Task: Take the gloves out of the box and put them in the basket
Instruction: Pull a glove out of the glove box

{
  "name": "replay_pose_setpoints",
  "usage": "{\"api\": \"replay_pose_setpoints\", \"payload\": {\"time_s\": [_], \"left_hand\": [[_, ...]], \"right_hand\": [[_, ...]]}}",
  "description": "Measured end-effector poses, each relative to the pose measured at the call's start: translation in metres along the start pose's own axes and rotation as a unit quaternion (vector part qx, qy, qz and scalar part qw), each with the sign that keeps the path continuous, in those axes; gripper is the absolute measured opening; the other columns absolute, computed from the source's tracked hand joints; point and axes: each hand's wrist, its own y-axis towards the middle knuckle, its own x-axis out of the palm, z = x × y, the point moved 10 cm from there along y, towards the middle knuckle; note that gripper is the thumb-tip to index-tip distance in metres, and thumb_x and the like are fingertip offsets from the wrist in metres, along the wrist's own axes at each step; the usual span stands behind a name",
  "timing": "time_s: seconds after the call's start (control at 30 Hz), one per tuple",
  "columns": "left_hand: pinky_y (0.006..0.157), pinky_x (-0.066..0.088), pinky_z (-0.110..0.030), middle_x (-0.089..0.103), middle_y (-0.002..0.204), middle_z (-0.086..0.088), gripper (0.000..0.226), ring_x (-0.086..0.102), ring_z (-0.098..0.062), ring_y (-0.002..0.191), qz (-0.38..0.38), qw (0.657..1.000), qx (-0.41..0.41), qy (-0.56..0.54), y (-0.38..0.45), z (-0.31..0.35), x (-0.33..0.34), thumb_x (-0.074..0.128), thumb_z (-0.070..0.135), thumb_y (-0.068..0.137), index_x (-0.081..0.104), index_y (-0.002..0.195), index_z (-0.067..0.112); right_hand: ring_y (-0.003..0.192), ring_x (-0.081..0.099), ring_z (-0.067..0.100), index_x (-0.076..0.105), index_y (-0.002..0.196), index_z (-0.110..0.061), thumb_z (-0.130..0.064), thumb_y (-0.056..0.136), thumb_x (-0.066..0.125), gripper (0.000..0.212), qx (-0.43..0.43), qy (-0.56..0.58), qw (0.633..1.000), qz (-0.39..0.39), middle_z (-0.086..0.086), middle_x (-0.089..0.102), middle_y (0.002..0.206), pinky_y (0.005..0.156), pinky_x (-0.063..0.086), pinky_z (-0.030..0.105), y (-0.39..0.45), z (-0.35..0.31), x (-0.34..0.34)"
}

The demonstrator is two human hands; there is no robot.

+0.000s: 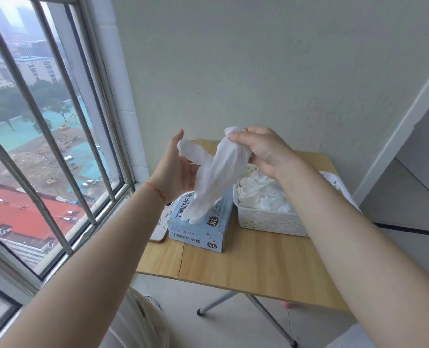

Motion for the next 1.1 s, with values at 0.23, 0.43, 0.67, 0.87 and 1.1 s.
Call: {"api": "replay_pose_setpoints", "payload": {"time_s": [0.23,0.43,0.67,0.87,1.1], "left_hand": [[0.083,0.054,-0.037,0.073,0.108,-0.006,0.052,0.07,-0.022,0.095,0.021,0.983,0.074,0.164,0.011,0.02,0.003,0.049,0.061,0.087,0.065,0.111,0.017],[0.099,0.043,-0.039,0.065,0.102,-0.008,0.033,0.063,-0.028,0.103,-0.106,0.956,0.165,0.217,0.004,0.037,0.028,0.075,0.026,0.07,0.068,0.098,0.009],[0.083,0.053,-0.028,0.073,0.091,0.0,0.02,0.068,-0.014,0.084,-0.046,0.95,0.193,0.241,0.004,0.038,0.027,0.069,-0.003,0.083,0.071,0.097,0.01],[0.082,0.054,-0.034,0.07,0.094,-0.009,0.028,0.066,-0.019,0.084,-0.035,0.949,0.198,0.243,0.002,0.035,0.028,0.074,0.014,0.072,0.07,0.098,0.005],[0.076,0.057,-0.033,0.073,0.087,-0.008,0.014,0.069,-0.016,0.078,-0.063,0.942,0.126,0.305,-0.002,0.018,0.027,0.078,0.013,0.08,0.073,0.091,0.006]], "right_hand": [[0.07,0.062,0.016,0.064,0.089,-0.011,-0.016,0.088,0.069,0.007,-0.02,0.015,0.995,-0.099,0.004,0.066,0.08,0.066,0.05,0.026,-0.014,-0.016,0.028],[0.074,0.06,0.014,0.065,0.092,-0.013,-0.015,0.084,0.07,0.01,-0.058,-0.127,0.986,-0.094,0.002,0.064,0.084,0.071,0.048,0.028,-0.016,-0.024,0.025],[0.073,0.056,0.01,0.067,0.091,-0.009,-0.015,0.08,0.075,0.015,-0.108,-0.256,0.961,-0.018,0.0,0.062,0.084,0.068,0.046,0.025,-0.019,-0.038,0.013],[0.072,0.058,0.011,0.064,0.096,-0.012,-0.029,0.079,0.077,0.027,-0.078,-0.307,0.946,-0.066,-0.001,0.064,0.085,0.065,0.045,0.024,-0.021,-0.03,0.02],[0.065,0.055,0.008,0.065,0.088,-0.011,-0.028,0.086,0.073,0.019,-0.089,-0.257,0.962,-0.034,-0.006,0.059,0.076,0.06,0.044,0.021,-0.019,-0.031,0.014]]}}
